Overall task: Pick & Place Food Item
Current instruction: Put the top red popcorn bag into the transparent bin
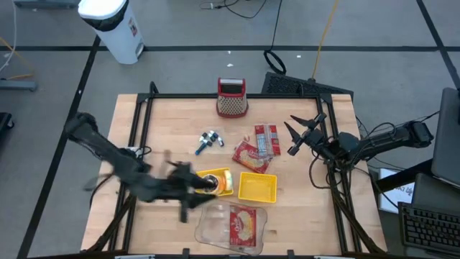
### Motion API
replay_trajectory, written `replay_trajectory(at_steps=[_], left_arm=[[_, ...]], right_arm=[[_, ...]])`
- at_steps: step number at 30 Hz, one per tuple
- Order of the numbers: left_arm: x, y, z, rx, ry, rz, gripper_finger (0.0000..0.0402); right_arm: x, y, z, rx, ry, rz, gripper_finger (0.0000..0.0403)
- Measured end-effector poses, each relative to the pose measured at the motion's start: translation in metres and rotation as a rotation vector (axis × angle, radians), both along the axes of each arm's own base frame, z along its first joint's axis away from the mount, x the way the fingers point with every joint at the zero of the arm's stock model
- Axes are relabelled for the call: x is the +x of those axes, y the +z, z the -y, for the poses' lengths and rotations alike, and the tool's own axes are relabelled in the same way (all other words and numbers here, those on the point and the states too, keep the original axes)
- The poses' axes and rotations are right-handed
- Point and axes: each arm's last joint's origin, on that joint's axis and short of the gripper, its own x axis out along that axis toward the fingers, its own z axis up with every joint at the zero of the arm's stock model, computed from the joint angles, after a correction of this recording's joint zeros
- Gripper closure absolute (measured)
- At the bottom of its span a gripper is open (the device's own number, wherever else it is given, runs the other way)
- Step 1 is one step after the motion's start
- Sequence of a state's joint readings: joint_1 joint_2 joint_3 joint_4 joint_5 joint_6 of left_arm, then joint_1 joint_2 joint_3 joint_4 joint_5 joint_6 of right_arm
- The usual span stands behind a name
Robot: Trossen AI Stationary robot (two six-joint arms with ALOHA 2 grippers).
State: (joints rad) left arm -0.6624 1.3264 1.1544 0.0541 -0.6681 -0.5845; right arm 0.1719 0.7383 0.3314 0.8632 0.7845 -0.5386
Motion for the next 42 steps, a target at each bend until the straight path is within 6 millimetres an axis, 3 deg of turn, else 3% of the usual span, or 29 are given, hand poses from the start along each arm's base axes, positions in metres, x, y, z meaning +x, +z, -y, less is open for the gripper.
replay_trajectory(at_steps=[3, 6, 12, 16, 20, 23, 28, 33, 42], left_arm=[[-0.024, 0.006, 0.004, 0.141, 0.104, -0.02, 0.0211], [-0.034, -0.001, 0.008, 0.274, 0.191, -0.071, 0.0211], [-0.017, -0.049, -0.008, 0.332, -0.007, -0.228, 0.0211], [-0.008, -0.084, -0.037, 0.285, -0.109, -0.204, 0.0211], [-0.014, -0.111, -0.074, 0.223, -0.155, -0.141, 0.0211], [-0.024, -0.127, -0.1, 0.209, -0.159, -0.136, 0.0211], [-0.045, -0.129, -0.127, 0.205, -0.091, -0.064, 0.0211], [-0.059, -0.135, -0.14, 0.207, -0.053, -0.037, 0.0211], [-0.06, -0.15, -0.152, 0.194, 0.003, -0.102, 0.0211]], right_arm=[[0.002, -0.004, 0.0, 0.055, 0.025, -0.005, 0.027], [0.008, -0.009, -0.003, 0.13, 0.093, -0.101, 0.0272], [0.03, -0.013, -0.005, 0.381, 0.11, -0.322, 0.0272], [0.05, -0.032, -0.006, 0.407, 0.133, -0.463, 0.0266], [0.07, -0.05, -0.003, 0.517, 0.214, -0.581, 0.0259], [0.079, -0.063, 0.001, 0.552, 0.182, -0.753, 0.0254], [0.083, -0.077, 0.006, 0.566, 0.094, -1.015, 0.0248], [0.08, -0.092, 0.004, 0.575, 0.187, -1.198, 0.025], [0.09, -0.112, 0.008, 0.415, 0.237, -1.338, 0.0254]])
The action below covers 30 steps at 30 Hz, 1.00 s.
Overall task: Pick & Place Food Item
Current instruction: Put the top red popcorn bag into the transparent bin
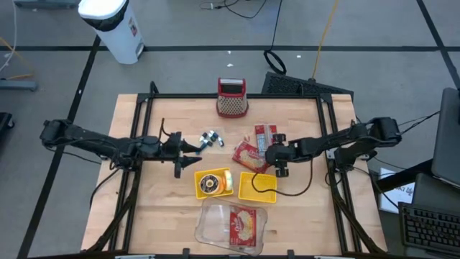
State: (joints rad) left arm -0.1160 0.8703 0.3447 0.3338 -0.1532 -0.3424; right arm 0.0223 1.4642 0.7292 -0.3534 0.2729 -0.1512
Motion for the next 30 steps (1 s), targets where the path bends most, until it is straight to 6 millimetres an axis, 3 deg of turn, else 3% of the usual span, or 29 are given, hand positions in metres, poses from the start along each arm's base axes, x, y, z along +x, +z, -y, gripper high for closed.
replay_trajectory(at_steps=[6, 9, 19, 25, 30], left_arm=[[0.002, -0.006, -0.003, 0.01, 0.011, -0.043, 0.0211], [0.004, -0.009, -0.003, 0.006, 0.017, -0.06, 0.0211], [0.009, -0.015, -0.008, -0.011, 0.045, -0.092, 0.0211], [0.009, -0.015, -0.01, -0.037, 0.061, -0.085, 0.0211], [0.009, -0.012, -0.01, -0.047, 0.064, -0.063, 0.0211]], right_arm=[[0.008, -0.016, 0.005, -0.142, 0.022, -0.049, 0.0242], [0.01, -0.018, 0.006, -0.155, 0.031, -0.051, 0.0254], [0.01, -0.017, 0.005, -0.154, 0.0, -0.026, 0.0395], [0.009, -0.012, 0.006, -0.264, -0.056, -0.005, 0.0401], [0.007, 0.005, 0.004, -0.267, -0.063, 0.08, 0.0402]])
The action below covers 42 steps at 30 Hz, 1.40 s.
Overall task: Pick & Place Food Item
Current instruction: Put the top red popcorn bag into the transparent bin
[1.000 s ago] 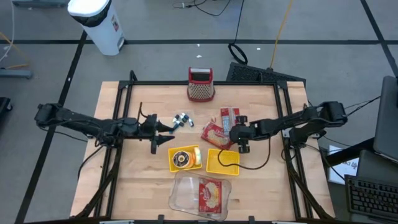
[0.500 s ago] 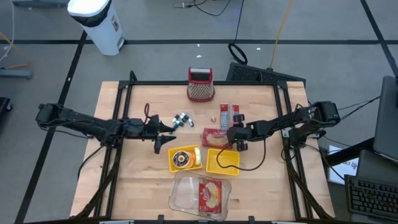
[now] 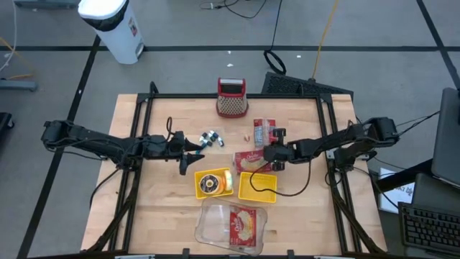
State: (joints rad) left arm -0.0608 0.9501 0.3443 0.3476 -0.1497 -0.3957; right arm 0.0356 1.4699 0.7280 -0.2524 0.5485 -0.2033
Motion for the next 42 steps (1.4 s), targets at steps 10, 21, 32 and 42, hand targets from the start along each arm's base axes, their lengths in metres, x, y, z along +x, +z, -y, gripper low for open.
replay_trajectory(at_steps=[10, 21, 32, 42], left_arm=[[0.001, 0.003, -0.003, 0.176, 0.052, 0.005, 0.0211], [0.027, 0.027, -0.013, 0.326, 0.12, 0.033, 0.0211], [0.047, 0.032, -0.013, 0.405, 0.134, 0.18, 0.0211], [0.06, 0.035, -0.013, 0.553, 0.143, 0.345, 0.0211]], right_arm=[[-0.008, 0.068, -0.005, 0.062, 0.082, 0.414, 0.0402], [-0.012, 0.124, -0.012, 0.063, 0.273, 0.819, 0.0403], [-0.014, 0.167, -0.012, -0.063, 0.324, 1.23, 0.0403], [-0.026, 0.196, -0.014, -0.131, 0.431, 1.546, 0.0403]])
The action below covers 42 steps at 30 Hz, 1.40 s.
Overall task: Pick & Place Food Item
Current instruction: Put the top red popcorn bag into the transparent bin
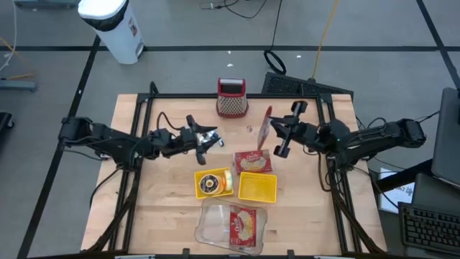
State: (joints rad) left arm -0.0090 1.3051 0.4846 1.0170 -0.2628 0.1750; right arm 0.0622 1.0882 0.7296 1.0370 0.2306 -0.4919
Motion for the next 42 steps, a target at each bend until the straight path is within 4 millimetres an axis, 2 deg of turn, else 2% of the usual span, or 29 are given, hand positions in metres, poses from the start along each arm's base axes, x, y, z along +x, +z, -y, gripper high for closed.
replay_trajectory(at_steps=[6, 15, 20, 30, 42], left_arm=[[0.024, 0.003, 0.0, 0.027, -0.026, 0.005, 0.0211], [0.094, 0.008, 0.013, 0.218, -0.084, -0.039, 0.0211], [0.121, 0.014, 0.023, 0.281, -0.072, -0.025, 0.0211], [0.132, 0.029, 0.028, 0.292, -0.054, -0.012, 0.0211], [0.131, 0.031, 0.033, 0.286, -0.07, 0.007, 0.0211]], right_arm=[[-0.001, 0.002, 0.003, 0.001, -0.013, 0.028, 0.0403], [-0.004, 0.006, 0.004, 0.005, -0.017, 0.074, 0.0403], [-0.004, 0.006, 0.004, -0.012, -0.034, 0.068, 0.0403], [-0.005, 0.006, 0.009, -0.01, -0.054, 0.08, 0.0403], [-0.001, 0.004, 0.019, 0.006, -0.09, 0.084, 0.0403]])
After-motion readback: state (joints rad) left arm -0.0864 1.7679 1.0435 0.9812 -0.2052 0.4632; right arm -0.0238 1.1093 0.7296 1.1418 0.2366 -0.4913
